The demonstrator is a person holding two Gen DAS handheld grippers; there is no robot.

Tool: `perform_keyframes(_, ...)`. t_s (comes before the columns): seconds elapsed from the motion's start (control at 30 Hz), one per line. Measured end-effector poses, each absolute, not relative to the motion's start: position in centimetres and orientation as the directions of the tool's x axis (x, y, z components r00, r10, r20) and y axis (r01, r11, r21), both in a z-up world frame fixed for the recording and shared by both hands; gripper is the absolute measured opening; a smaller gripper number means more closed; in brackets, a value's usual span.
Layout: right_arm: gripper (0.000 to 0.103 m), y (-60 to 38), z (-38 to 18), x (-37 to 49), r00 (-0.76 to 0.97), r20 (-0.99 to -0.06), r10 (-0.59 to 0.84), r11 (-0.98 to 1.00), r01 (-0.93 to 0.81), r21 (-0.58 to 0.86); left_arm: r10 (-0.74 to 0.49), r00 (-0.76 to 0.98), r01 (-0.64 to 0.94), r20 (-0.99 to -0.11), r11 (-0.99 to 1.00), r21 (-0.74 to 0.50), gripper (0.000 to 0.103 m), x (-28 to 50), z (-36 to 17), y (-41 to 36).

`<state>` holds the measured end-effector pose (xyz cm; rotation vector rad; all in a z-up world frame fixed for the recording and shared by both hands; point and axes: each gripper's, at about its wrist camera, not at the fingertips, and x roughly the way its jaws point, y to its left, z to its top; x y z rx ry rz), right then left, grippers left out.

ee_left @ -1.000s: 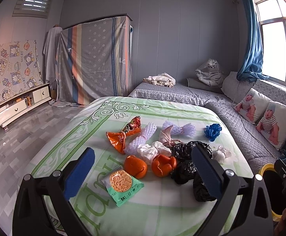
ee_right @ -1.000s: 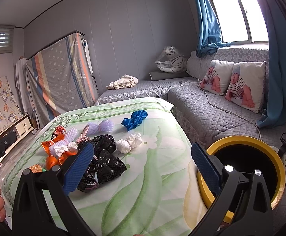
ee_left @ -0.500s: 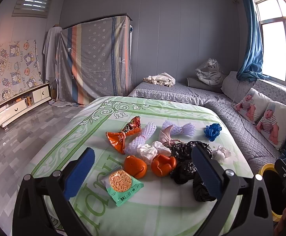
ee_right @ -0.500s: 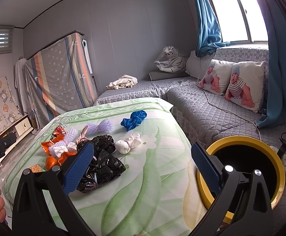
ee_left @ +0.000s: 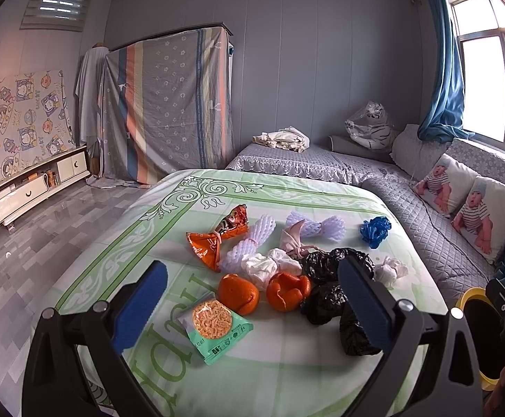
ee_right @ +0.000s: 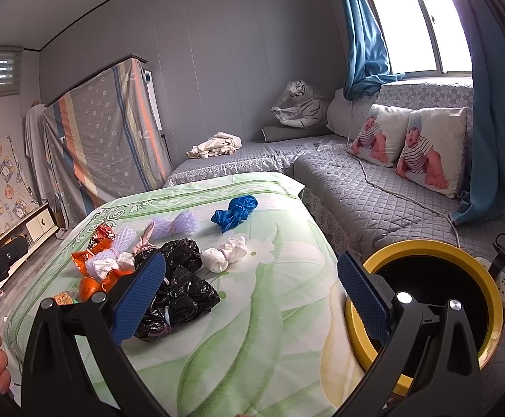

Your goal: Collect trash

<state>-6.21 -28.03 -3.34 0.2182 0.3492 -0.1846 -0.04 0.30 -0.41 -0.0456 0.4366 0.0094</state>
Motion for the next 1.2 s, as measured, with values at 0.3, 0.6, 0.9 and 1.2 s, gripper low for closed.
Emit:
perform_keyframes(0.3,0.095,-28.3,-3.0,-6.2,0.923,-0.358,-0.141,0.959,0.217,0.182,-0.005,0.906,-0.013,-0.424,0.999,-0.039,0.095,0.0,-0.2,0.2)
perform_keyframes(0.6,0.095,-28.5,-2.9,-6.2,0.921,-0.358,-0.154,0.957,0.229,0.177,-0.019,0.912,0.007,-0.409,0.999,-0.033,0.095,-0.4,-0.1,0.3)
perform_keyframes(0.9,0.095,-29.5,-2.2,-4.2,0.927,-0.334,-0.170,0.969,0.219,0.116,-0.172,0.865,0.143,-0.471,0.985,-0.097,0.095,1.5,-1.6,1.6)
perform_keyframes(1.2,0.095,-31.9,-2.8,2.2,0.857,-0.457,0.238,0.929,-0.064,0.364,-0.299,0.782,0.249,-0.547,0.954,-0.166,0.095,3.5,-6.0,5.0)
